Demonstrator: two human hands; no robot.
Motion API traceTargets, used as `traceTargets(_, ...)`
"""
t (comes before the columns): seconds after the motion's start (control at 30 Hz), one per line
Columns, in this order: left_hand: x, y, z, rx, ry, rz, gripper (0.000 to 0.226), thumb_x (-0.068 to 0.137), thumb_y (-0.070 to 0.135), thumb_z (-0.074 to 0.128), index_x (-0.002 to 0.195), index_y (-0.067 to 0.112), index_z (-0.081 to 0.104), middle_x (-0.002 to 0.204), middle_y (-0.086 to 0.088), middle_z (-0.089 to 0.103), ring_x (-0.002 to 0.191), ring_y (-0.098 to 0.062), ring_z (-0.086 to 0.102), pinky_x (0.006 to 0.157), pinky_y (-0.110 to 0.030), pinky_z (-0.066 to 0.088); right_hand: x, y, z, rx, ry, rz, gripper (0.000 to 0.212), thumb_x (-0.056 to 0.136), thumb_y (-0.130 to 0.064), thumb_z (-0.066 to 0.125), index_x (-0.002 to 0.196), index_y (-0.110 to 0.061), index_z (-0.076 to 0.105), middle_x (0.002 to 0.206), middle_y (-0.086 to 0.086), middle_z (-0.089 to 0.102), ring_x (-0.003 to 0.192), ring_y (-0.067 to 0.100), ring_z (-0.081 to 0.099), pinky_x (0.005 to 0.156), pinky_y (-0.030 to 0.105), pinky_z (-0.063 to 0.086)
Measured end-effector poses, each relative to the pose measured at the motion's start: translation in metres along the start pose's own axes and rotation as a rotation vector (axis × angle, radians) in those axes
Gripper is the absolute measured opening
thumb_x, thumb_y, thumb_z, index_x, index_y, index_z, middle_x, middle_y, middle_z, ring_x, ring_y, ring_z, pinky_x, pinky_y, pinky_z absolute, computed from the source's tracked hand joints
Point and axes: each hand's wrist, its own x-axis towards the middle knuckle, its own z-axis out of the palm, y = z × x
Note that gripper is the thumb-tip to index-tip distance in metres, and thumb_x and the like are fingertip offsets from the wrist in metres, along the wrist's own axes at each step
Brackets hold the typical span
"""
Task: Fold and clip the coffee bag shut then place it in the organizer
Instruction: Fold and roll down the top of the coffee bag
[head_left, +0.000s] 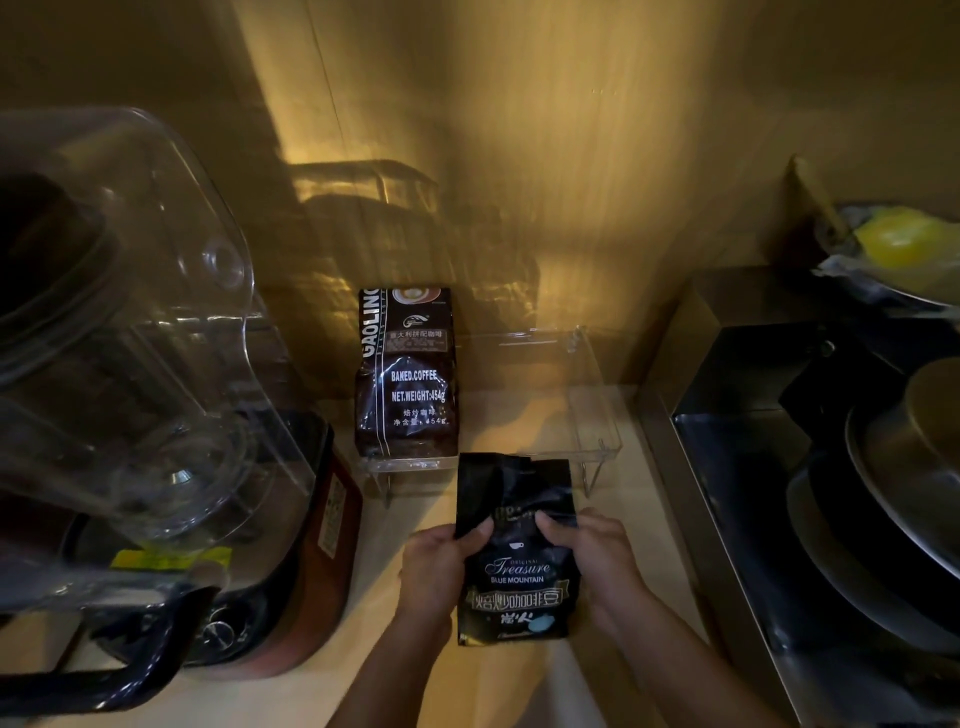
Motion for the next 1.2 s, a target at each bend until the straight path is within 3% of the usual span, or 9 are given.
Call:
traceTargets(0.27,0.007,0.016,-0.015,0.086,-0.020,-0.047,0.022,0.081,0.002,0.061,0.060,0.007,0.057,0.034,0.006,0.054,0.028,-0.003,0.043,0.030,-0.016,0.034,-0.004,-0.024,0.000,-0.084,-0.109,0.018,0.008,0.070,-0.005,0.072,0.077,-0.003,0.069,0.059,0.004,0.074,0.053,0.015,0.070,0.038,0.018,0.049)
traceTargets(0.4,0.007,0.025,-0.008,-0.012,-0.109,-0.129,0.003,0.084,-0.001,0.058,0.085,0.001,0.060,0.076,-0.015,0.069,0.051,-0.017,0.067,0.044,-0.023,0.056,-0.002,-0.023,-0.001,-0.078,-0.104,0.043,0.008,0.071,-0.010,0.073,0.077,-0.008,0.068,0.067,0.003,0.074,0.057,0.012,0.070,0.043,0.019,0.050)
traceTargets(0.47,0.005,0.025,-0.003,-0.054,-0.125,-0.129,0.016,0.083,0.006,0.061,0.098,0.000,0.061,0.090,-0.019,0.069,0.058,-0.019,0.069,0.047,-0.023,0.057,-0.001,-0.020,0.000,-0.053,-0.104,0.094,0.014,0.072,-0.014,0.073,0.083,-0.009,0.069,0.077,0.005,0.075,0.070,0.016,0.071,0.056,0.026,0.052)
traceTargets(0.6,0.003,0.019,0.004,-0.179,-0.070,-0.142,0.022,0.081,0.013,0.064,0.092,-0.006,0.062,0.071,-0.017,0.073,0.057,-0.021,0.070,0.047,-0.024,0.057,-0.002,-0.014,0.001,0.033,-0.045,0.163,0.017,0.075,-0.013,0.070,0.088,-0.003,0.065,0.089,0.016,0.072,0.082,0.029,0.067,0.066,0.036,0.051)
traceTargets(0.73,-0.002,0.009,0.012,-0.200,0.048,-0.145,0.012,0.081,0.002,0.060,0.081,-0.010,0.062,0.076,-0.027,0.066,0.049,-0.022,0.064,0.049,-0.028,0.057,-0.007,-0.011,0.002,0.147,0.039,0.172,0.014,0.076,-0.002,0.066,0.088,0.003,0.062,0.079,0.019,0.068,0.070,0.030,0.066,0.052,0.032,0.050)
traceTargets(0.87,-0.003,0.004,0.020,-0.083,0.200,0.024,0.017,0.082,0.000,0.053,0.069,0.000,0.064,0.064,-0.013,0.063,0.055,-0.021,0.059,0.054,-0.030,0.049,-0.013,-0.006,0.010,0.132,0.071,0.160,0.007,0.074,0.000,0.065,0.081,0.001,0.064,0.071,0.015,0.068,0.059,0.023,0.067,0.040,0.023,0.050)
traceTargets(0.97,0.002,0.005,0.012,-0.056,0.109,0.025,0.011,0.085,0.011,0.057,0.081,0.003,0.064,0.066,-0.007,0.066,0.054,-0.013,0.062,0.053,-0.023,0.054,-0.012,-0.009,0.007,0.069,0.027,0.167,0.013,0.075,-0.007,0.068,0.086,-0.001,0.065,0.078,0.014,0.070,0.070,0.026,0.067,0.052,0.027,0.051)
traceTargets(1.1,0.009,0.011,-0.008,-0.062,-0.025,-0.012,0.009,0.081,0.013,0.065,0.077,0.007,0.059,0.076,-0.010,0.067,0.059,-0.012,0.065,0.057,-0.023,0.057,-0.009,-0.020,-0.006,-0.034,-0.054,0.126,0.009,0.075,-0.009,0.069,0.079,-0.002,0.065,0.075,0.008,0.068,0.055,0.009,0.064,0.041,0.015,0.044)
traceTargets(1.2,0.008,0.018,-0.012,-0.067,-0.034,0.006,0.019,0.081,0.011,0.063,0.064,0.008,0.056,0.063,-0.006,0.060,0.056,-0.012,0.059,0.052,-0.019,0.055,-0.005,-0.020,-0.010,-0.069,-0.057,0.088,0.030,0.073,-0.012,0.071,0.097,0.004,0.062,0.101,0.017,0.068,0.086,0.021,0.065,0.061,0.021,0.047)
